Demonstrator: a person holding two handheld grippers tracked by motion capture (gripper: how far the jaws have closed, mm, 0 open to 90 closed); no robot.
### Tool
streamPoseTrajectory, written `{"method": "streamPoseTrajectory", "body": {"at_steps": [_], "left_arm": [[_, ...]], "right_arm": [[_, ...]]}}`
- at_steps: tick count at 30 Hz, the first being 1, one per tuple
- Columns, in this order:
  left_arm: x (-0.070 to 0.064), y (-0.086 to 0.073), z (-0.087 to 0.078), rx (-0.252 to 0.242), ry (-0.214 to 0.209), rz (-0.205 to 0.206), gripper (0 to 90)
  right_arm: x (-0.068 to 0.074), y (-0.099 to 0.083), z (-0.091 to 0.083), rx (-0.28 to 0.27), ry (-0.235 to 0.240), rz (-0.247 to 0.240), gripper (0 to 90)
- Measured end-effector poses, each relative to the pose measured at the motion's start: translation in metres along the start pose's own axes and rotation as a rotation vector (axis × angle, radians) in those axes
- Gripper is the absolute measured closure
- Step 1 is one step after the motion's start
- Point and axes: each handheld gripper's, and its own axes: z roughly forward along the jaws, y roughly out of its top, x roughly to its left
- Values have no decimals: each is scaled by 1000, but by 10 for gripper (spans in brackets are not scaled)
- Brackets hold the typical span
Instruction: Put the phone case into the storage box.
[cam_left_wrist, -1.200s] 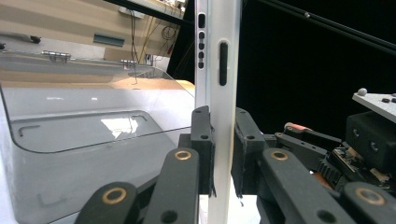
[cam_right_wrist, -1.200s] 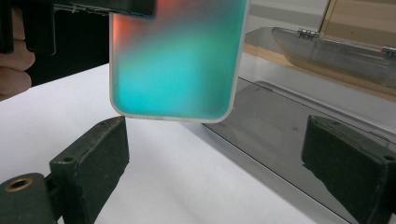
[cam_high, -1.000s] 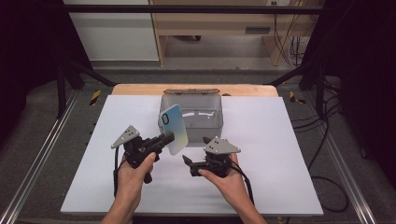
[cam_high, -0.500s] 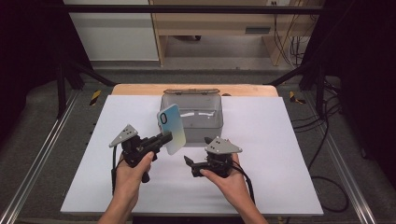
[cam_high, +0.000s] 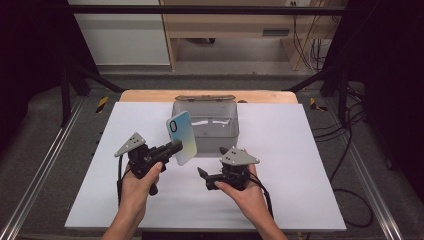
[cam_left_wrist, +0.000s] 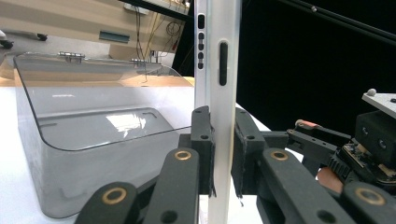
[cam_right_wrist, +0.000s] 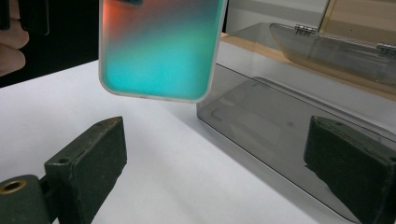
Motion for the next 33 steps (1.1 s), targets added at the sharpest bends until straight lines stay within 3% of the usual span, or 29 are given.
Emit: {"method": "streamPoseTrajectory", "body": {"at_steps": [8,15,23,26,28,33], "left_arm": [[7,28,4,29,31,49,810],[15,58,15,56,59,97,810],[19,84,32,80,83,141,810],[21,88,42,91,81,142,810],[22,91,48,94,84,142,810],[26,96,62,108,88,138,810]], "right_arm": [[-6,-1,-12,3,-11,-19,60],[-23,-9,-36,0,-39,-39,53],[-50,-28,-69,-26,-139,-11,113],[-59,-36,-81,-43,-197,-21,134],[-65,-40,-89,-43,-200,-9,122],[-76,-51,-105,-53,-258,-19,132]]}}
